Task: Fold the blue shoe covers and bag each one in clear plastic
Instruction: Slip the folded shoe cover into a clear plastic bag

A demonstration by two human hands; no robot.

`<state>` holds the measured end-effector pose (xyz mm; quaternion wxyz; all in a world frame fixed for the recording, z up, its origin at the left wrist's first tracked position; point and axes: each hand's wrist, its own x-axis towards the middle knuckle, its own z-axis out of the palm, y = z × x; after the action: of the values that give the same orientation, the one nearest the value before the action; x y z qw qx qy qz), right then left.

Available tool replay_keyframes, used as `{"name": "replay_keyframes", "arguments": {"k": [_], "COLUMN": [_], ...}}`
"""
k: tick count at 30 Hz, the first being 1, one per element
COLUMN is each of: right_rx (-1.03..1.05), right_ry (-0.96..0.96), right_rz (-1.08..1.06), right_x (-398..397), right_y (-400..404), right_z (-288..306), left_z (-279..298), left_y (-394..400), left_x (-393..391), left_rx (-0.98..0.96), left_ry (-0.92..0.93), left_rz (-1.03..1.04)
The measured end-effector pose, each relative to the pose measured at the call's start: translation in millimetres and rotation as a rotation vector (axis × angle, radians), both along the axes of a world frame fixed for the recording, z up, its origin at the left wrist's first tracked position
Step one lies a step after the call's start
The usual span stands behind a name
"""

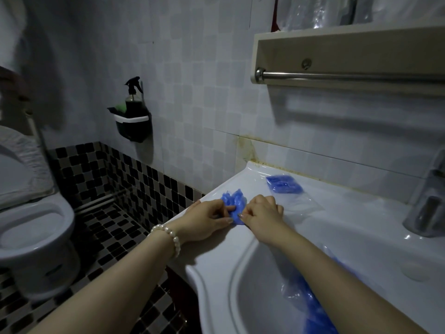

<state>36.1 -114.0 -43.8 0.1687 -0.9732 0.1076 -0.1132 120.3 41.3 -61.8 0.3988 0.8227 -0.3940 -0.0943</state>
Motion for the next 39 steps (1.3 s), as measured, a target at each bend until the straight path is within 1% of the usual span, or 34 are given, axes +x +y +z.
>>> {"name": "replay_keyframes", "arguments": {"k": [3, 6, 9, 11, 13, 17, 19, 21, 23, 25, 27, 29, 33, 35, 37, 39], "right_rx": [0.002, 0.102, 0.019, -0.024, -0.041, 0.021, 0.028, 0.012, 0.036, 0.06, 0.027, 0.024, -0.023, 0.011, 0.026, 0.042], "right_ry": [-0.075, -0.297, -0.427, -0.386, -0.273, -0.076, -0.026, -0.041, -0.167, -0.364, -0.468, -0.432, -0.226, -0.121, -0.03, 0.006], "right_rz": [0.004, 0.104, 0.201, 0.17, 0.126, 0.088, 0.093, 0.09, 0.082, 0.118, 0.168, 0.17, 0.149, 0.147, 0.149, 0.132], "right_x": [-2, -12, -17, -17, -12, -4, -2, -2, -6, -13, -18, -19, -12, -9, -7, -7], "right_y": [-1, -4, -12, -10, -7, -3, -3, -2, -1, -3, -8, -10, -5, -1, -1, -1], "right_z": [-3, -12, -15, -9, -5, 0, 3, 3, -3, -11, -17, -14, -3, 3, 7, 9], "left_z": [2, 2, 0, 0, 2, 2, 1, 1, 2, 3, 4, 5, 6, 6, 7, 9], "left_y": [-1, -1, -2, -2, 0, 3, 3, 3, 2, 2, 2, 2, 4, 7, 8, 7], "left_x": [-3, -3, -1, -2, -3, -6, -7, -6, -5, -7, -10, -12, -13, -15, -17, -19], "left_rx": [-0.006, 0.011, -0.012, -0.015, -0.022, -0.088, -0.096, -0.102, -0.098, -0.085, -0.07, -0.065, -0.107, -0.143, -0.142, -0.124], "left_ry": [-0.045, -0.115, -0.101, -0.081, -0.084, -0.081, -0.071, -0.047, -0.038, -0.045, -0.056, -0.058, -0.076, -0.072, -0.088, -0.089], "left_rz": [0.027, 0.024, 0.024, 0.029, 0.034, 0.006, 0.014, 0.015, 0.025, 0.038, 0.039, 0.043, 0.006, -0.028, -0.019, 0.016]}}
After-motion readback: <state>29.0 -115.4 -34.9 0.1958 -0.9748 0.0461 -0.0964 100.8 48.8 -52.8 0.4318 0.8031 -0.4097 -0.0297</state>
